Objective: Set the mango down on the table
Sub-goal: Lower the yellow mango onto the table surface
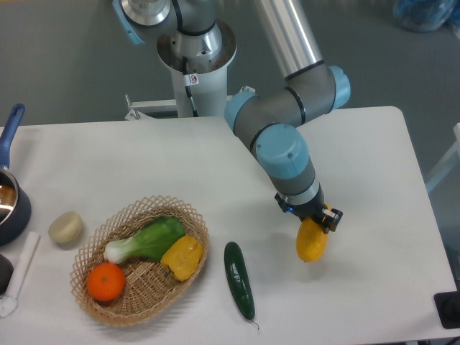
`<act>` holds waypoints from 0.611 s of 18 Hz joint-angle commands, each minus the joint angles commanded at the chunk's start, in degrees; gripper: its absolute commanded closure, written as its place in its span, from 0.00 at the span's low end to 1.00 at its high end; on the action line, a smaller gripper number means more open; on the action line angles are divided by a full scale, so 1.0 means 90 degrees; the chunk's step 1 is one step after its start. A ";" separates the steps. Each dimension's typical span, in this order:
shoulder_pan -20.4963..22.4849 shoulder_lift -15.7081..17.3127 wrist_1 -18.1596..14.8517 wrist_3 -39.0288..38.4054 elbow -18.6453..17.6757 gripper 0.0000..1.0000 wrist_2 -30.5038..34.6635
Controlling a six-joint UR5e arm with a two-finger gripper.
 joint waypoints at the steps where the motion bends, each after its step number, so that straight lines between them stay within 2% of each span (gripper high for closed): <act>1: 0.0029 -0.0020 0.0000 0.0000 0.0019 0.62 0.0000; 11: 0.0157 -0.0263 0.0000 -0.1220 0.0244 0.62 0.0000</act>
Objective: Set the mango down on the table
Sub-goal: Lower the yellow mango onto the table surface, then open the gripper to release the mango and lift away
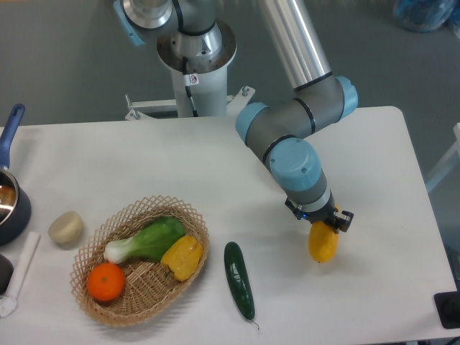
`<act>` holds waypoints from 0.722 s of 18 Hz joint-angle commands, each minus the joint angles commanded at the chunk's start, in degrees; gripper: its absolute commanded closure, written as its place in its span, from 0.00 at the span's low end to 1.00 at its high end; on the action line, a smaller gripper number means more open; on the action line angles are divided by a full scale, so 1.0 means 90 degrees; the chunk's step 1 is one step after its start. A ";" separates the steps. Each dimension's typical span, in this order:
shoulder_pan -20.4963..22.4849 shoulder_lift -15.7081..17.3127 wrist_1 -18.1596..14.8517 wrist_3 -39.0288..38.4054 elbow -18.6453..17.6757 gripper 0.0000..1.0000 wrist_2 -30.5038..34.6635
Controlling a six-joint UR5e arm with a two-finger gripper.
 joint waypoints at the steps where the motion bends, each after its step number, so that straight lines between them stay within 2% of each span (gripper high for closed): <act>1: 0.0000 -0.0020 0.0000 -0.0069 0.0000 0.62 0.0000; 6: 0.0000 -0.0215 0.0000 -0.0099 -0.0010 0.61 0.0000; 8: -0.0010 -0.0225 0.0000 -0.0079 -0.0010 0.56 -0.0010; 9: -0.0010 -0.0225 0.0010 -0.0079 0.0000 0.48 -0.0010; 10: -0.0010 -0.0225 0.0010 -0.0050 0.0010 0.20 -0.0010; 11: 0.0000 -0.0225 0.0010 -0.0050 0.0049 0.00 -0.0010; 13: 0.0000 -0.0177 0.0010 -0.0060 0.0069 0.00 0.0000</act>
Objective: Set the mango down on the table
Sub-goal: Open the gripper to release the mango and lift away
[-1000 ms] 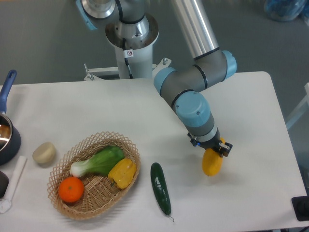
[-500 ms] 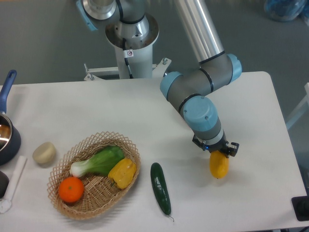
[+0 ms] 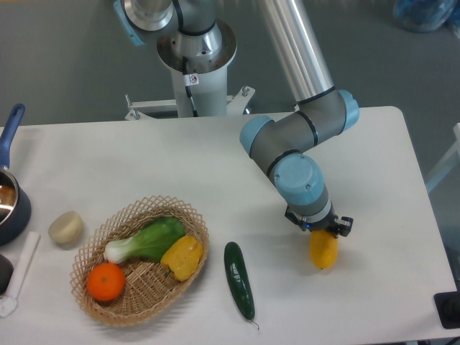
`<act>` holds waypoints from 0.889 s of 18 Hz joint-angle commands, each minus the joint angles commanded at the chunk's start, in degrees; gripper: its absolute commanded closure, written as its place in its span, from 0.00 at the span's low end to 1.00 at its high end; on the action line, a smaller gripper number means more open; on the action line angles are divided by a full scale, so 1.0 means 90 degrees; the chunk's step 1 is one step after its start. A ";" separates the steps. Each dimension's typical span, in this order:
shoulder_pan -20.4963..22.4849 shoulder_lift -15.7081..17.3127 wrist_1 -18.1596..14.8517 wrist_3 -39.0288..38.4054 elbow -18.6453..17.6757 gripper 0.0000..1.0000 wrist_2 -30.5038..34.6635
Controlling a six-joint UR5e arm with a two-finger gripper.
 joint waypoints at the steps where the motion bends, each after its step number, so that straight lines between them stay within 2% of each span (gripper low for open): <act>1: 0.0000 0.0039 0.0000 0.0010 0.0000 0.00 -0.0010; 6: 0.0010 0.0185 -0.0010 0.0020 0.0165 0.00 -0.0058; 13: 0.0088 0.0283 -0.0029 0.0020 0.0702 0.00 -0.0146; 16: 0.0234 0.0380 -0.0214 0.0039 0.0947 0.00 -0.0166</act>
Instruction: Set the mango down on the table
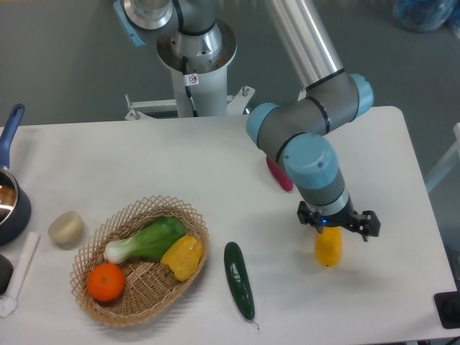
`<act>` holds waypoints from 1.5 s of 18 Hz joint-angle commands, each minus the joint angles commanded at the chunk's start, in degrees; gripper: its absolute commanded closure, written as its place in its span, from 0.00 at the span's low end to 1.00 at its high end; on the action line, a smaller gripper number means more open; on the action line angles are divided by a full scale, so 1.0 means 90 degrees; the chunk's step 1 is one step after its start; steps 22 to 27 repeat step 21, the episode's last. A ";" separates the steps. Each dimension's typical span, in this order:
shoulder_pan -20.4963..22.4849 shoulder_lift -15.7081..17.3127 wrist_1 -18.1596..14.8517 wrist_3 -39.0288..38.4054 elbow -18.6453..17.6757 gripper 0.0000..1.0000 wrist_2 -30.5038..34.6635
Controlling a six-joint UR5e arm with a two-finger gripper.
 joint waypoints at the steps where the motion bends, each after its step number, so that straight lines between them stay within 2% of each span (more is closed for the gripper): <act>1: 0.0097 0.0136 -0.0156 0.0039 0.0059 0.00 -0.0136; 3: 0.0283 0.0429 -0.0575 0.0515 0.0166 0.00 -0.0516; 8: 0.0693 0.1005 -0.1494 0.2000 0.0157 0.00 -0.0790; 10: 0.0888 0.1230 -0.1748 0.2245 0.0157 0.00 -0.1005; 16: 0.1630 0.1748 -0.2275 0.3728 0.0069 0.00 -0.1581; 20: 0.1944 0.1934 -0.2335 0.4306 -0.0048 0.00 -0.1884; 27: 0.1954 0.1954 -0.2335 0.4307 -0.0048 0.00 -0.1933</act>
